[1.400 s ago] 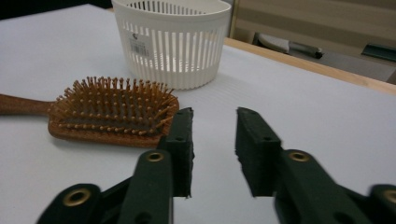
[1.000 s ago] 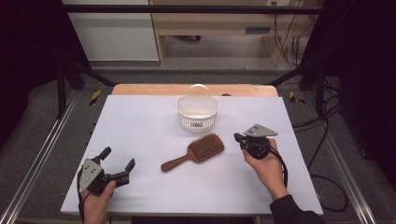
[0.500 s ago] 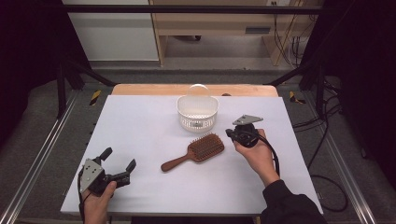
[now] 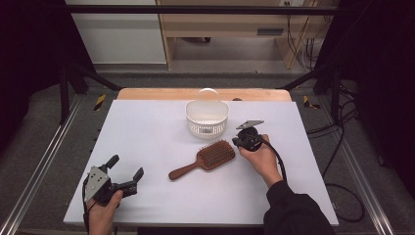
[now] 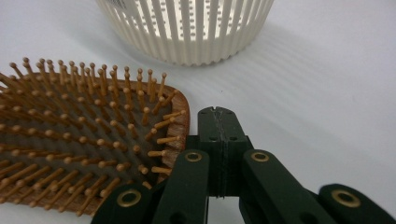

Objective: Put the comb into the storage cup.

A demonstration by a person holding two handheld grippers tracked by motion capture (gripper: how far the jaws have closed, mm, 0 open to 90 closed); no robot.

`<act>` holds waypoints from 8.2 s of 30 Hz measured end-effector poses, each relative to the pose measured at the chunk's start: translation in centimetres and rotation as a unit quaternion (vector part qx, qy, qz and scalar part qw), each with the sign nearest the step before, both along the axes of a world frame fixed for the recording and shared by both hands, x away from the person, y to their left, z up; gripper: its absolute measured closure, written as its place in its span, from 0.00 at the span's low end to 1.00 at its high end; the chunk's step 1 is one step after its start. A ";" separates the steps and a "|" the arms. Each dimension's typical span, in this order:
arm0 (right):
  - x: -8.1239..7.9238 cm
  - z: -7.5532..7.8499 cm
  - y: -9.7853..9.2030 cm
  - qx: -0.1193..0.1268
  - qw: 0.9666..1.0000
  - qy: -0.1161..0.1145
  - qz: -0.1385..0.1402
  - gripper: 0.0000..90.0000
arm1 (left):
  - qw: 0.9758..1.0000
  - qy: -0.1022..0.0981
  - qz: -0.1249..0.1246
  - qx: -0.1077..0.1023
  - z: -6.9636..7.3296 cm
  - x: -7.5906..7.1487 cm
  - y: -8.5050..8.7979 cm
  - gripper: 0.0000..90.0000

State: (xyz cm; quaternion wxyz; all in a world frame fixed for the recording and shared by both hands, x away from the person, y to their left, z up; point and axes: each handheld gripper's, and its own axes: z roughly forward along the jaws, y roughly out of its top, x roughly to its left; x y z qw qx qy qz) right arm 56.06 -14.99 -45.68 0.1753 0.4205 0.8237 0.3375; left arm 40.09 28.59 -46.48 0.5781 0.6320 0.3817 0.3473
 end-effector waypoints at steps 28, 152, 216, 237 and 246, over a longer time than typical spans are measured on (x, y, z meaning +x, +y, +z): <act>-2.0 -0.7 6.1 -0.009 0.998 -0.004 0.057 1.00 | 1.000 0.008 -0.007 0.005 -0.1 0.1 -0.2 0.02; -13.3 -0.7 -10.7 0.184 0.953 -0.234 -0.062 0.08 | 0.884 0.315 -0.150 0.312 2.1 1.9 -8.8 0.09; -13.1 -1.0 -10.6 0.180 0.957 -0.219 -0.059 0.09 | 0.829 0.383 -0.208 0.351 1.4 4.2 -9.0 0.71; -13.1 -0.9 -10.6 0.186 0.956 -0.218 -0.058 0.09 | 0.850 0.341 -0.204 0.346 1.6 3.8 -8.8 0.80; -13.2 -0.9 -10.5 0.192 0.955 -0.218 -0.057 0.09 | 0.895 0.273 -0.178 0.305 2.1 3.3 -9.7 0.80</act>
